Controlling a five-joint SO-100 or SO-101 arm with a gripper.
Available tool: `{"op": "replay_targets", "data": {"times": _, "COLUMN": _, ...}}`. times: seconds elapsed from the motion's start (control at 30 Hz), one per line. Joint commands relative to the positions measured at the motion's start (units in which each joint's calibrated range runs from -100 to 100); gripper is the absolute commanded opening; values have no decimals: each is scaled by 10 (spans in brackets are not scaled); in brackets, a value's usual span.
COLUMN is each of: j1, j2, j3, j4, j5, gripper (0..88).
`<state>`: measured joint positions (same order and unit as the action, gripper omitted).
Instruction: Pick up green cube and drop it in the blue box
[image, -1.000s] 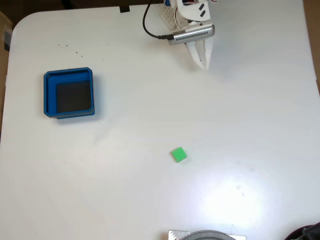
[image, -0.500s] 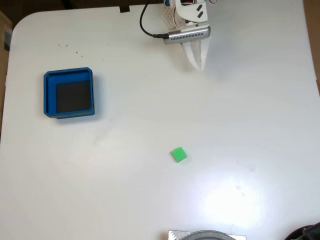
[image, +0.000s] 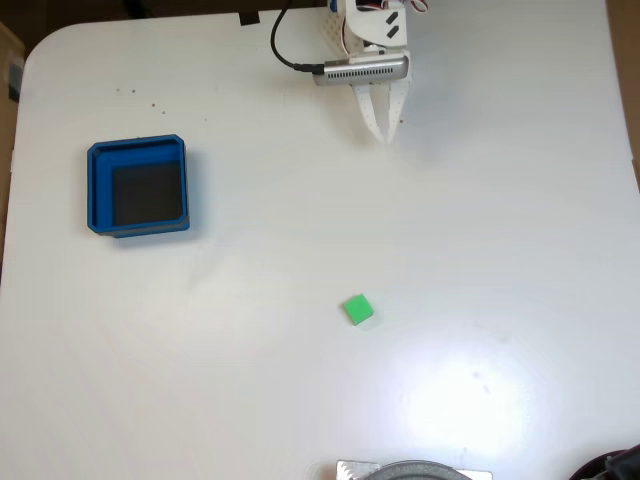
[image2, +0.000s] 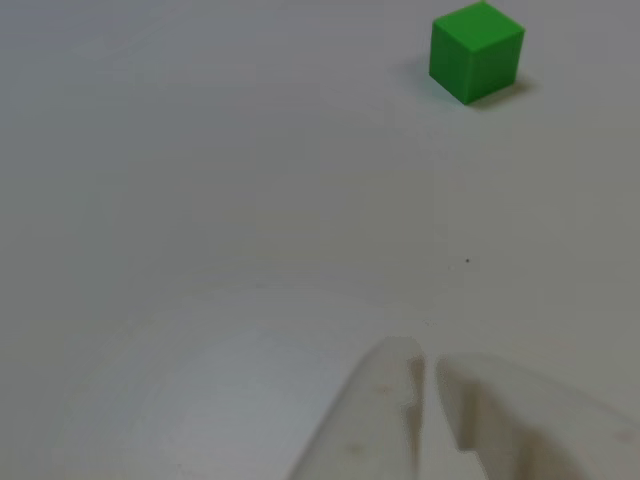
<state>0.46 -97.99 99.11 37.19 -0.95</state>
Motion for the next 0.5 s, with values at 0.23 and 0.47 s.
{"op": "replay_targets", "data": {"times": 0.23, "j1": -2, "j2": 26, "j3": -43, "j4": -21, "j5": 3, "gripper": 12}}
{"op": "replay_targets", "data": {"times": 0.47, "j1": -2, "j2": 108, "j3": -110, "j4": -21, "j5": 3, "gripper": 12}}
